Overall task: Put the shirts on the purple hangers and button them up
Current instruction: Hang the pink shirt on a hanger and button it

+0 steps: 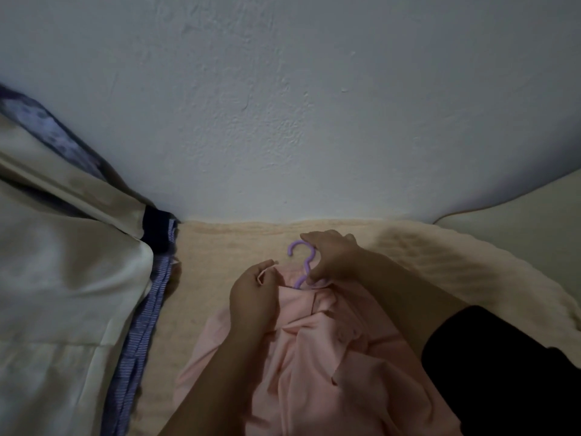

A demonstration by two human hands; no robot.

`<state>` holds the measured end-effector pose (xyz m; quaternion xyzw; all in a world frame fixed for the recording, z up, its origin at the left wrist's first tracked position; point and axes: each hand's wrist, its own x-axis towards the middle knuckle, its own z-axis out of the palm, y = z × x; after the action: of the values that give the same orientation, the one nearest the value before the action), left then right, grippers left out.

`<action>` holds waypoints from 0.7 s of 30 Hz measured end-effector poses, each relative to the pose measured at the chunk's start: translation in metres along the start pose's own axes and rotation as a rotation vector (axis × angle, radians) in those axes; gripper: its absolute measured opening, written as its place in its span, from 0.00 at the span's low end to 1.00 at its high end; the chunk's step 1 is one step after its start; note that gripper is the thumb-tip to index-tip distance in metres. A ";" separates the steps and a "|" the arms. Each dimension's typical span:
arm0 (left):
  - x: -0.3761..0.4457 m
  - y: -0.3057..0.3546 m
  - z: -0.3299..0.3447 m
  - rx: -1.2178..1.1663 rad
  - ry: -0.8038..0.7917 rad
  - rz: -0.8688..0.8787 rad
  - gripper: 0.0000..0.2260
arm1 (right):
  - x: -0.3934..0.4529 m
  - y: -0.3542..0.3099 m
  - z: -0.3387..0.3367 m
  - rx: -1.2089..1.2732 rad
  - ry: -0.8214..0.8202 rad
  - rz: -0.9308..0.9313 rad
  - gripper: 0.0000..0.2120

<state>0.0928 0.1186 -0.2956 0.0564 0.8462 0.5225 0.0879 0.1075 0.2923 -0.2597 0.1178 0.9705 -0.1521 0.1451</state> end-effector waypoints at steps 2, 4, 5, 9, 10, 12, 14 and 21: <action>0.000 -0.002 0.001 -0.016 0.015 0.006 0.12 | 0.006 0.001 0.003 -0.008 -0.001 -0.013 0.41; 0.000 -0.003 0.001 -0.026 0.021 0.019 0.12 | 0.009 0.001 0.006 -0.040 0.012 -0.026 0.40; 0.000 -0.002 0.000 -0.033 0.025 0.030 0.12 | 0.009 0.001 0.006 -0.068 0.022 -0.034 0.41; -0.004 0.011 -0.009 -0.072 0.056 0.076 0.12 | -0.001 -0.001 -0.006 -0.117 0.144 -0.095 0.45; -0.006 0.017 -0.013 -0.085 0.062 0.094 0.12 | -0.007 -0.002 -0.013 -0.096 0.195 -0.126 0.45; -0.008 0.031 -0.023 -0.129 0.066 0.121 0.11 | -0.022 -0.006 -0.029 -0.049 0.296 -0.193 0.45; -0.011 0.050 -0.036 -0.131 0.065 0.153 0.10 | -0.043 -0.013 -0.048 -0.013 0.400 -0.249 0.46; -0.055 0.148 -0.112 -0.033 -0.085 0.321 0.11 | -0.145 -0.059 -0.128 -0.042 0.721 -0.351 0.44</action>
<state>0.1235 0.0766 -0.1097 0.2116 0.8132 0.5407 0.0400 0.1948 0.2532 -0.0812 -0.0069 0.9675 -0.1035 -0.2306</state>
